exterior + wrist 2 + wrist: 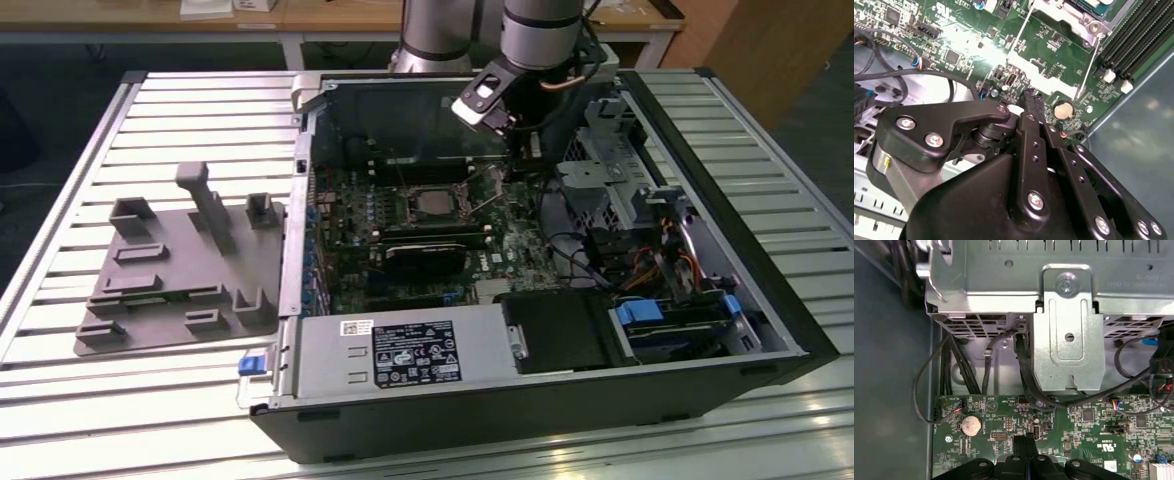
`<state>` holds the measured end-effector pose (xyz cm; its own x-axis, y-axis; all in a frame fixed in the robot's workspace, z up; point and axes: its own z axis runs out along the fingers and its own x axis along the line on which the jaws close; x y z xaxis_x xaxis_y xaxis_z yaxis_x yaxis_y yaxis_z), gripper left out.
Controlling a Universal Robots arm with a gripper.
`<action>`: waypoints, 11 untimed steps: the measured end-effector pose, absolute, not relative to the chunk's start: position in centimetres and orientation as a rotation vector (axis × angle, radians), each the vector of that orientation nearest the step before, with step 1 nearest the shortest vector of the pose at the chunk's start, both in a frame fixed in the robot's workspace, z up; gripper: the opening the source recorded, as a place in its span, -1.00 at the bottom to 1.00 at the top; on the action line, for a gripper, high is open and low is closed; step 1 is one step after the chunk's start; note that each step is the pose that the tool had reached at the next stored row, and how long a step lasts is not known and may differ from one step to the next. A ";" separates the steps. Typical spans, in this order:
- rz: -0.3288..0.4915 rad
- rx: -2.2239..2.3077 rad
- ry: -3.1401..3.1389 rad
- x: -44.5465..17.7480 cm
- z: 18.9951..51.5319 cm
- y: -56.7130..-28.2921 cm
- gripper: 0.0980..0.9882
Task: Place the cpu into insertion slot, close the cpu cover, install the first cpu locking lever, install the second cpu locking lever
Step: 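Close the cpu cover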
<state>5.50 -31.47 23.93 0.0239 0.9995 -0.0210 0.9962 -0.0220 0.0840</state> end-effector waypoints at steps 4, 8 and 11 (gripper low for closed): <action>0.061 2.196 2.146 5.5 23.4 -31.5 -0.99; 0.060 2.196 2.146 5.5 23.3 -31.5 -0.99; 0.059 2.197 2.147 5.5 23.3 -31.5 -0.99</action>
